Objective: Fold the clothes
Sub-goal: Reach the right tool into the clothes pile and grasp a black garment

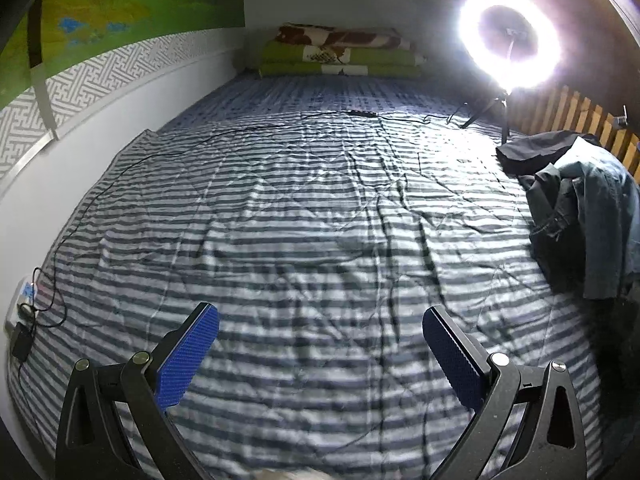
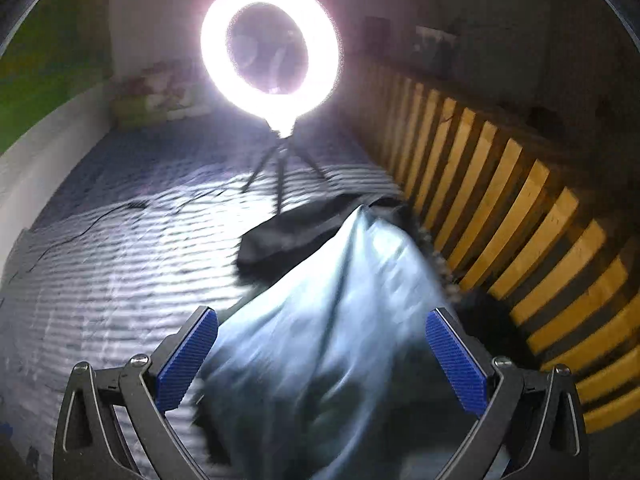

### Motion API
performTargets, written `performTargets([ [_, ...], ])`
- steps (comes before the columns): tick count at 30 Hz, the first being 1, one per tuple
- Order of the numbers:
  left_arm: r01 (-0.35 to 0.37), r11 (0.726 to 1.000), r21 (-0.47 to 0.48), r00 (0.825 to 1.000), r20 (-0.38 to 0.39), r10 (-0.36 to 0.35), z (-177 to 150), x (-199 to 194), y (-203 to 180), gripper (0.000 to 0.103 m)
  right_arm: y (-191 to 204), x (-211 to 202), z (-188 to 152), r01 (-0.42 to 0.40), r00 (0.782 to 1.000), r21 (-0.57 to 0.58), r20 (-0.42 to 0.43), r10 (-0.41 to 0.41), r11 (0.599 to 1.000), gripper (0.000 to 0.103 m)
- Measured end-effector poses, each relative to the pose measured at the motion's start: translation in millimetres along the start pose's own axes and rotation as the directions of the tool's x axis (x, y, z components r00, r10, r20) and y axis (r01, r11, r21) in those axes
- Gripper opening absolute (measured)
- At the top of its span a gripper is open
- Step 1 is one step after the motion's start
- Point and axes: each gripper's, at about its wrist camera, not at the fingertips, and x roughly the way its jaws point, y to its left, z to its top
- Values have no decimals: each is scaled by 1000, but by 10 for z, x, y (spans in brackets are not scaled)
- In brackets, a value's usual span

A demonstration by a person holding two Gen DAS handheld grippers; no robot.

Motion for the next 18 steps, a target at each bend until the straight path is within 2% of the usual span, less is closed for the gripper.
performTargets([
  [4,27,999,22,1000,9,-28,163,115,-203,103,-325,325,397,39,999,52,-6,-39,998,102],
  [8,34,999,42,999,9,-34,210,183,-354,103,-629,799,663,32,998,143,-65,-23,989,102],
  [12,24,999,41,1000,-16,-23,176,269,-374,103,-800,1221,758,-10,993,218,-109,34,976,102],
  [16,-2,999,41,999,-40,4,117,388,-332,103,-735,1588,718,19,983,163,-186,12,986,102],
  [18,-6,999,32,998,-55,8,95,447,-305,103,-761,1649,684,18,980,174,-199,17,985,102],
])
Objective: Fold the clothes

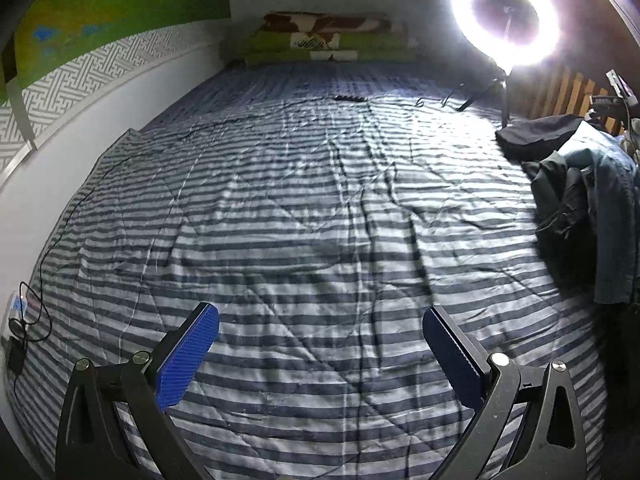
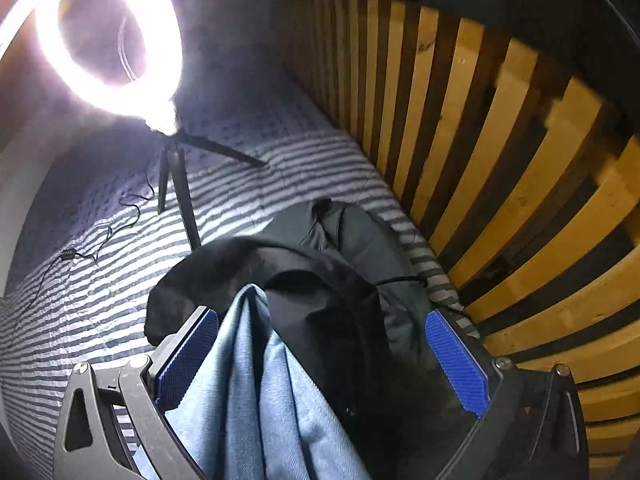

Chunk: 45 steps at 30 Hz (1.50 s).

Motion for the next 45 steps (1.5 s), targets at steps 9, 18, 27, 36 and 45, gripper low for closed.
performTargets([
  [9,6,999,-37,1000,-3,-6,-54,-39,123,103,-115,-67,-80,-34,999,66,-18,35,997,12],
  [18,10,999,-30,999,35,-9,-101,-393,248,103,55,-1213,-100,-60,979,5,197,58,998,6],
  [27,39,998,-50,996,86,-34,-203,-887,422,103,236,-2394,-409,-94,942,-79,315,114,992,5],
  [36,28,997,-70,988,152,-17,-396,-1499,679,103,685,-3891,-618,-104,841,-185,507,186,977,4],
  [45,-10,995,-103,978,205,31,-546,-1979,997,103,1606,-4905,-1288,-303,756,-433,433,490,849,4],
])
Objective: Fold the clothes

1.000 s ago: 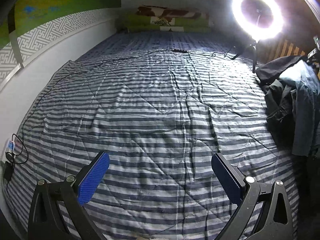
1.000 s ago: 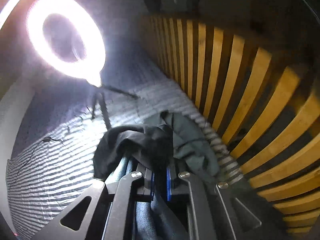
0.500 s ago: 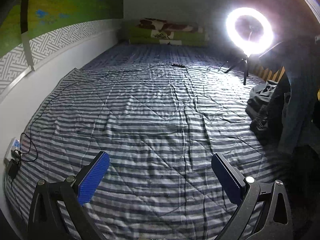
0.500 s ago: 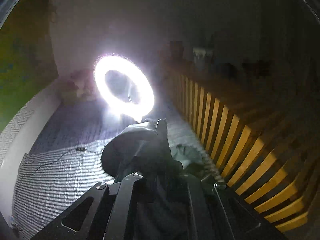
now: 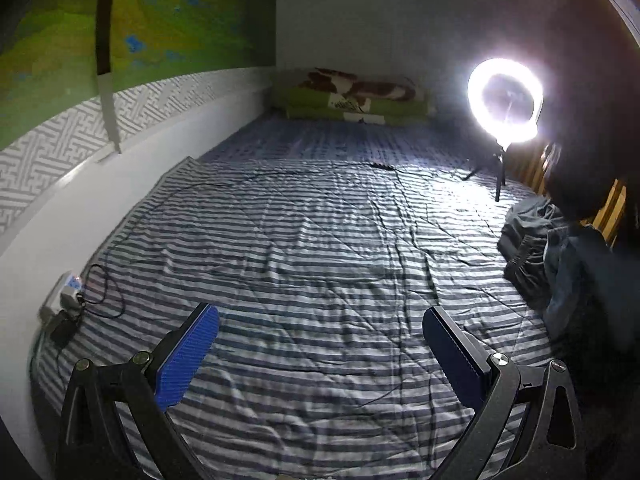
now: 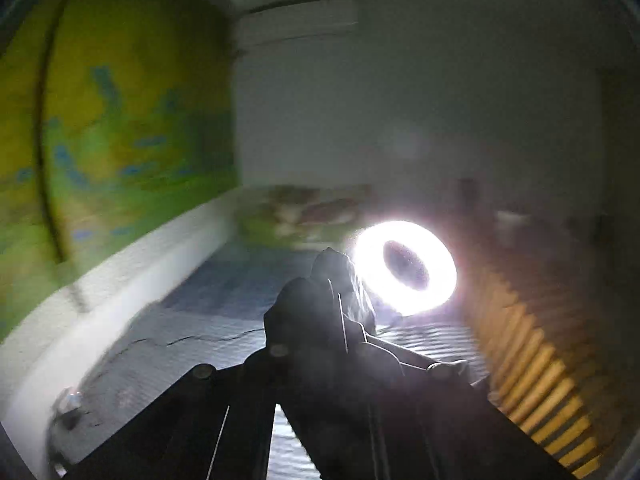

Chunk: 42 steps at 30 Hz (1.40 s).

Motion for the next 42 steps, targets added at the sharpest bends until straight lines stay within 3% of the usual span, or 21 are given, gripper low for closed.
performTargets([
  [3,-24,1000,-13,1000,13,24,-3,-136,155,103,395,101,-193,-125,990,-2,-60,125,992,4],
  [7,-66,998,-21,997,26,67,-3,-260,347,103,921,503,-720,-258,946,7,-201,254,966,7],
  [9,-76,997,-23,997,19,76,-18,-269,441,103,1044,892,-1112,-268,916,-10,-314,252,963,14],
  [11,-77,997,-26,997,-18,76,-52,-209,544,103,1191,1288,-1716,-283,851,-60,-476,222,957,32],
  [12,-76,997,-33,997,-35,75,-80,-173,593,103,1202,1424,-1971,-273,833,-76,-517,196,959,48],
  [13,-78,996,-36,995,-59,76,-116,-102,635,103,1187,1518,-2239,-263,816,-90,-553,172,961,52],
  [15,-69,997,-27,993,-93,66,-170,39,688,103,1001,1697,-2770,-250,770,-92,-622,140,964,52],
  [19,-41,999,-24,987,-157,37,-246,411,671,103,496,1773,-3413,-196,734,-9,-665,140,981,52],
  [23,54,997,-53,977,-205,-64,-158,777,533,103,90,1643,-3558,-175,729,74,-660,179,982,52],
  [28,82,996,-23,974,-209,-85,58,1140,204,103,-326,1599,-3321,-157,778,227,-571,262,961,59],
  [31,83,996,-22,973,-215,-85,155,1292,95,103,-270,1842,-3184,-178,799,281,-519,305,943,62],
  [34,71,997,-31,974,-216,-76,220,1318,59,103,-37,2267,-3150,-231,786,327,-493,374,916,63],
  [36,57,998,-32,975,-213,-62,261,1304,107,103,209,2531,-3300,-285,726,373,-518,453,883,62],
  [38,40,999,-27,978,-205,-45,267,1272,206,103,500,2595,-3602,-365,606,407,-579,545,838,52],
  [41,13,1000,-20,979,-205,-17,279,1262,341,103,805,2285,-4015,-459,490,389,-639,593,799,32],
  [42,6,1000,-22,977,-211,-10,278,1289,374,103,881,2135,-4198,-479,438,398,-664,606,782,21],
])
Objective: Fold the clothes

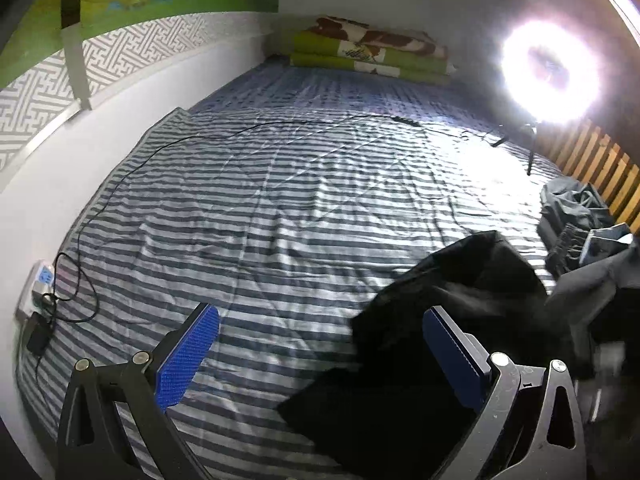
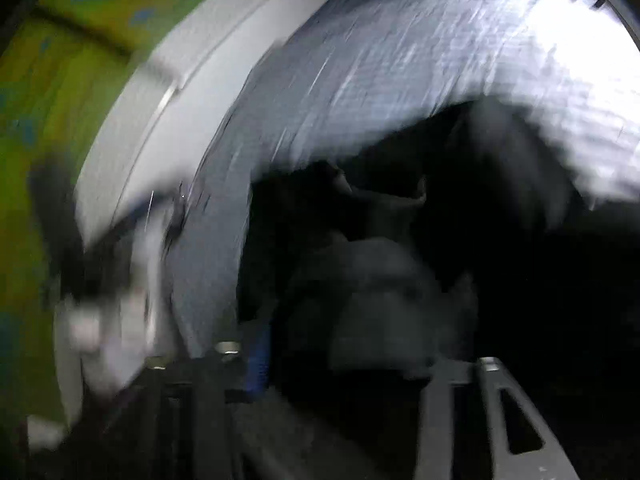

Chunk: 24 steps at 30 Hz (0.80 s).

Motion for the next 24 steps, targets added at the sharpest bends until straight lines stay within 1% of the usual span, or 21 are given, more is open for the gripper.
performTargets([
  [1,0,1000,-4,1000,-8,0,0,26,30,103,44,107,-243,-10,998,-6,-58,10,1000,19],
  [3,15,1000,-17,1000,-27,-15,-19,87,39,103,87,215,-606,25,994,-22,-108,-27,999,19],
  [6,57,998,-3,997,-52,-57,-93,174,-43,103,94,310,-1047,37,981,-44,-188,-44,998,19],
  [7,65,998,6,996,-59,-64,-115,198,-88,103,119,309,-1132,55,976,-73,-207,-69,996,19],
  [8,74,997,17,995,-67,-73,-147,228,-138,103,177,259,-1203,88,971,-126,-210,-113,988,19],
  [9,88,996,27,993,-81,-86,-172,272,-187,103,211,201,-1224,105,969,-146,-208,-134,984,21],
  [10,98,995,30,991,-90,-95,-203,307,-227,103,242,100,-1222,119,968,-151,-201,-148,981,26],
  [11,113,993,28,989,-102,-110,-234,355,-268,103,267,-46,-1193,124,972,-145,-179,-149,982,29],
  [13,157,987,17,979,-135,-154,-299,443,-330,103,316,-361,-1104,140,982,-139,-104,-155,980,43],
  [14,175,984,13,974,-149,-171,-318,493,-361,103,344,-501,-1057,152,984,-146,-67,-163,978,47],
  [15,191,982,6,969,-161,-188,-337,532,-386,103,380,-671,-981,175,983,-160,-22,-181,971,54],
  [17,221,975,2,960,-178,-218,-369,615,-448,103,430,-948,-783,229,973,-156,67,-221,961,57],
  [18,236,972,4,954,-191,-231,-386,671,-495,103,431,-1032,-657,238,969,-140,97,-226,961,60],
  [19,248,969,5,950,-198,-242,-398,716,-525,103,424,-1117,-515,242,965,-118,130,-226,963,68],
  [21,276,961,-14,937,-219,-273,-415,820,-566,103,464,-1178,-201,281,945,-47,187,-268,958,79],
  [22,284,958,-30,932,-225,-283,-415,866,-562,103,418,-1204,-63,297,935,-7,204,-289,955,80],
  [24,296,953,-66,924,-234,-303,-397,940,-523,103,168,-1130,298,316,927,69,188,-323,946,80],
])
